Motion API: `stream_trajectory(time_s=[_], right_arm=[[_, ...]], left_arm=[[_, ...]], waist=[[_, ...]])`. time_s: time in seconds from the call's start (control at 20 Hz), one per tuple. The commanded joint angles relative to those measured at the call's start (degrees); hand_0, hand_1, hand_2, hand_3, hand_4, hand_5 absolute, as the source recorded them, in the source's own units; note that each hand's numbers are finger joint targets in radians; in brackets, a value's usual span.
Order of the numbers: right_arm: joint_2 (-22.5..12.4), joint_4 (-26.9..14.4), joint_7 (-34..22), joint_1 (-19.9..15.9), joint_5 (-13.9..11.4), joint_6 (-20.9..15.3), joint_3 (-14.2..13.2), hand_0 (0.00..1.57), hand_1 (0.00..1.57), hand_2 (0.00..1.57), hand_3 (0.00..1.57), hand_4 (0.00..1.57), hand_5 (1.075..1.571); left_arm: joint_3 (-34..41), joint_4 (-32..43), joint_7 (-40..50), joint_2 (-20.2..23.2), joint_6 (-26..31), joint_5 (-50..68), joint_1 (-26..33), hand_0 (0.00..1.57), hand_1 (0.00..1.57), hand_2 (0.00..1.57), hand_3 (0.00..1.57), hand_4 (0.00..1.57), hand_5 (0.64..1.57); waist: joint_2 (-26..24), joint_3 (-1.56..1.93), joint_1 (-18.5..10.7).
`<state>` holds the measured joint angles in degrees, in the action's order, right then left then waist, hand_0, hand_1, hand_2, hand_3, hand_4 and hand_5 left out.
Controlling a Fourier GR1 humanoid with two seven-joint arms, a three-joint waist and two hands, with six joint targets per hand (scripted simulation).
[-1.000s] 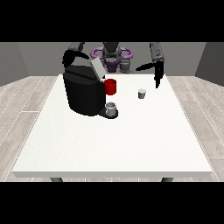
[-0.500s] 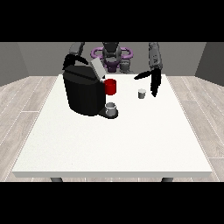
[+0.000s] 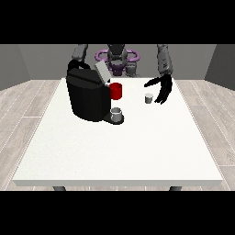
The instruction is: Insert the coffee pod into the coffee machine and close the lid
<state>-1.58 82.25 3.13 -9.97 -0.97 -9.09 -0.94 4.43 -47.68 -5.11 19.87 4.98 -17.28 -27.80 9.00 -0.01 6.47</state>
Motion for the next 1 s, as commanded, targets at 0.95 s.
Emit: stream_trajectory(time_s=[0.95], right_arm=[[-0.83,-0.67,-4.00,-1.67,0.40,0.89,-0.05,0.00,0.00,0.00,0.00,0.52,1.571]], left_arm=[[-2.95,13.59,-7.52,-1.00,-15.57,-15.71,-4.84,0.92,0.92,1.04,0.83,0.36,1.571]], waist=[[0.06,-0.01,2.34]])
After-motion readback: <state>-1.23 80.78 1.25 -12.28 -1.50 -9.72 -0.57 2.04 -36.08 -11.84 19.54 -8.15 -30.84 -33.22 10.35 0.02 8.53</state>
